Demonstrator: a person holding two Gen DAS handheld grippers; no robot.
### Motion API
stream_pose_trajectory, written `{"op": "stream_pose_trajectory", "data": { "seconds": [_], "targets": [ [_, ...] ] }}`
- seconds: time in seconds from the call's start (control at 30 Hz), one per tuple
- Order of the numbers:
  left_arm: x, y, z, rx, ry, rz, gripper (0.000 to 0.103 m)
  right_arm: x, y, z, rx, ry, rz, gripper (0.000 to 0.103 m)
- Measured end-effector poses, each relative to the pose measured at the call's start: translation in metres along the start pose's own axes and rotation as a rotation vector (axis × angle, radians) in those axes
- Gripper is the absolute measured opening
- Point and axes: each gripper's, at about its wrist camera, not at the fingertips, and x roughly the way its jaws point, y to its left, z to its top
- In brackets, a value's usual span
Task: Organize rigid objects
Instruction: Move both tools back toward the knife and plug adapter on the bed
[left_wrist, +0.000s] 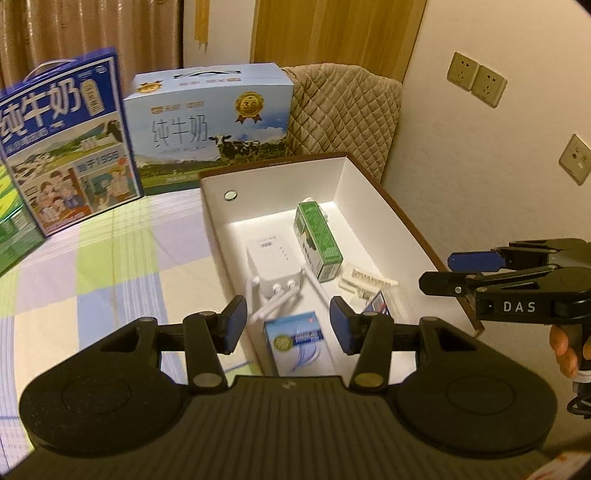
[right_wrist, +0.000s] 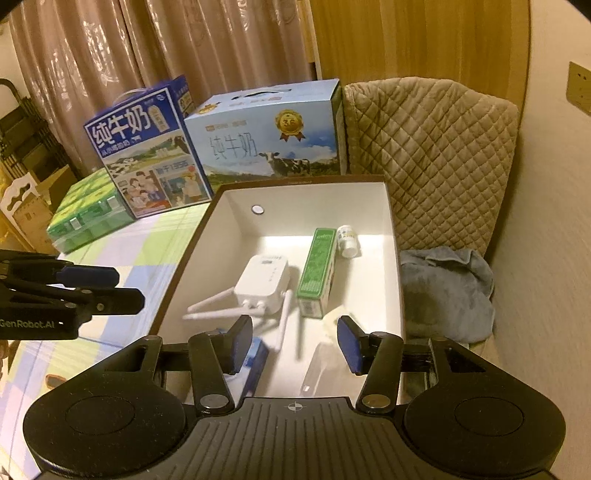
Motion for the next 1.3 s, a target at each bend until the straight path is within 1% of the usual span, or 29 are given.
{"op": "stream_pose_trajectory", "data": {
  "seconds": [0.23,0.33,0.63,0.77,0.93,1.3],
  "targets": [
    [-0.037,0.009,-0.034,-0.008,-0.012,0.004,0.045,-0.020,0.025,-0.027,0.016,-0.003,0.007,0.049],
    [-0.050,0.014,-0.049,-0.023,-0.010,0.005,0.047,-0.026,0.037,-0.037,0.023,0.000,0.019,0.049],
    [-0.083,0.036,-0.091,-0.068,0.003,0.027,0.048,-0.036,0.077,-0.066,0.017,0.018,0.052,0.049],
    [-0.093,0.045,-0.107,-0.089,0.008,0.043,0.048,-0.040,0.093,-0.077,0.012,0.025,0.063,0.049],
    [-0.102,0.058,-0.127,-0.126,0.030,0.045,0.048,-0.039,0.109,-0.089,0.009,0.040,0.074,0.049],
    [-0.114,0.091,-0.172,-0.218,0.080,0.089,0.047,-0.022,0.149,-0.112,-0.023,0.098,0.121,0.049]
  ]
}}
